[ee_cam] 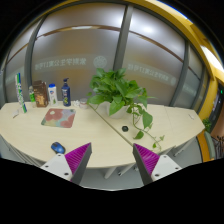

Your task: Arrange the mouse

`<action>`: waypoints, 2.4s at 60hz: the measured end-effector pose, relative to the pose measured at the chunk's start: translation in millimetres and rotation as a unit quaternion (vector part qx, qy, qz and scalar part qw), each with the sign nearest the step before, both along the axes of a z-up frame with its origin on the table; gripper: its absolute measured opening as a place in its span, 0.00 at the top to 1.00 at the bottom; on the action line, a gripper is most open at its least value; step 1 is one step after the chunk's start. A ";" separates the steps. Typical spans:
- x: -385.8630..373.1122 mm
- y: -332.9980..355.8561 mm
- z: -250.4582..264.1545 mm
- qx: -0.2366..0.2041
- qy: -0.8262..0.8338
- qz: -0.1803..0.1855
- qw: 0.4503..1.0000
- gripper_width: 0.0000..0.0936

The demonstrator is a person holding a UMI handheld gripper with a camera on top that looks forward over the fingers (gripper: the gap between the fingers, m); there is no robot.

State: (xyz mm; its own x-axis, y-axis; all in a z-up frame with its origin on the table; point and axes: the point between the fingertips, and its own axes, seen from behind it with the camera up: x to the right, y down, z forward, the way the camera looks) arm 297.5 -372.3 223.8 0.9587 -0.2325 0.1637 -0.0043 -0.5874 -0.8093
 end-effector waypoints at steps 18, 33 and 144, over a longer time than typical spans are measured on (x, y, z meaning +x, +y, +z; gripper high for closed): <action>-53.0 -46.0 -32.9 -0.021 -0.009 -0.042 0.999 0.09; -168.7 -51.5 -115.1 -0.059 0.048 -0.021 0.997 0.09; -264.1 431.6 -131.0 0.018 0.086 0.131 0.987 0.62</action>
